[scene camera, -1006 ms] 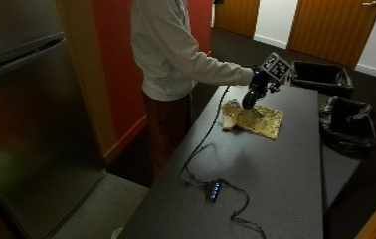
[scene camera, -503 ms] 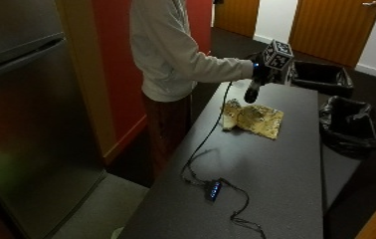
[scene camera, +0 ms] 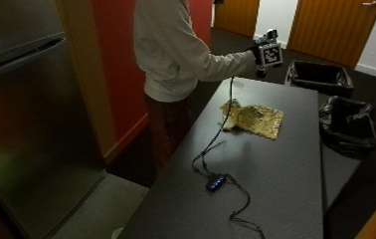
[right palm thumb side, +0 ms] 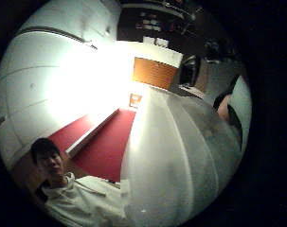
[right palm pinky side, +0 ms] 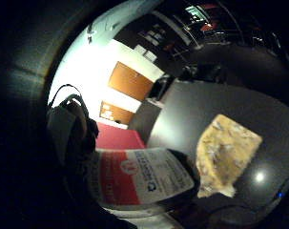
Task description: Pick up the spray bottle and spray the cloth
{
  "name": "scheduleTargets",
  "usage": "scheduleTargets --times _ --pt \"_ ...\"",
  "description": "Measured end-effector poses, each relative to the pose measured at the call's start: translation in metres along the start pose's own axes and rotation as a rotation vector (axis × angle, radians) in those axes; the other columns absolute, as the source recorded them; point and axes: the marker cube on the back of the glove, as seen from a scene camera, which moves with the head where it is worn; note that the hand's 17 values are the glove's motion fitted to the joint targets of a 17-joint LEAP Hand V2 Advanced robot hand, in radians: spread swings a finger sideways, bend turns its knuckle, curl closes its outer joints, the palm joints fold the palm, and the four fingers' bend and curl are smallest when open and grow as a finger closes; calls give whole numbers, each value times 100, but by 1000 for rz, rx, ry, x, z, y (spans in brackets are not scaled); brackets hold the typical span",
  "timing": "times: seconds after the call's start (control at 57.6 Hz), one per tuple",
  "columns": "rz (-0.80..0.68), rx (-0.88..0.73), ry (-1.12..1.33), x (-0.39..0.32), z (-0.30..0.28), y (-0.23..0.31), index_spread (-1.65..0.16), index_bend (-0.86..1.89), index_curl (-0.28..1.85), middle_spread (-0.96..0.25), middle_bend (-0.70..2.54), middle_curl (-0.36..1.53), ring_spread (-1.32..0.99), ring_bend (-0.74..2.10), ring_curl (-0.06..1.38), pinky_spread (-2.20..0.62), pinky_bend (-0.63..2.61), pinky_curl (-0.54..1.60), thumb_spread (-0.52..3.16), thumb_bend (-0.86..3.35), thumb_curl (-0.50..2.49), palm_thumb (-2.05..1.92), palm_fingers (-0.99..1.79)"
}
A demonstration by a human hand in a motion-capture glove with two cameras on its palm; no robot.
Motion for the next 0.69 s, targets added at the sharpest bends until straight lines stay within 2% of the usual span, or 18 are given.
scheduleTargets --times 0.035,0.104,0.156,0.226,0.312,0.33,0.382,0.434,0.538,0.625,0.694 --pt "-5 -7 -4 16 35 -5 -17 36 52 -14 56 48 -19 60 44 -23 40 39 25 -4 78 94 137" --pt "2 216 248 105 143 -60 -17 35 52 -14 55 48 -19 61 44 -23 40 39 25 -4 78 94 137" --pt "24 144 212 120 176 -56 -17 35 52 -14 54 48 -19 61 44 -23 40 39 26 -4 78 94 137" --pt "75 97 306 146 176 -47 -17 34 53 -14 54 48 -18 60 44 -23 40 39 26 -4 78 93 136" --pt "39 321 181 145 168 -76 -17 34 53 -14 54 48 -18 60 44 -23 40 39 26 -4 78 93 137" --pt "45 327 205 152 170 -77 -17 34 53 -14 54 48 -18 60 44 -23 40 39 26 -4 78 93 137" --pt "107 182 386 192 180 -58 -17 34 53 -14 53 48 -18 60 44 -23 40 39 26 -4 78 93 136" --pt "134 106 371 210 203 -52 -17 34 53 -14 53 48 -18 59 44 -23 39 39 26 -4 78 93 136" --pt "99 252 213 215 219 -75 -17 33 53 -14 53 48 -19 58 43 -23 39 39 27 -3 78 94 136" --pt "113 230 193 234 232 -76 -17 32 53 -14 54 48 -19 57 43 -23 39 39 27 -3 78 94 136" --pt "74 482 257 239 185 -100 -17 32 53 -14 54 48 -19 56 43 -24 39 39 28 -3 78 94 135"
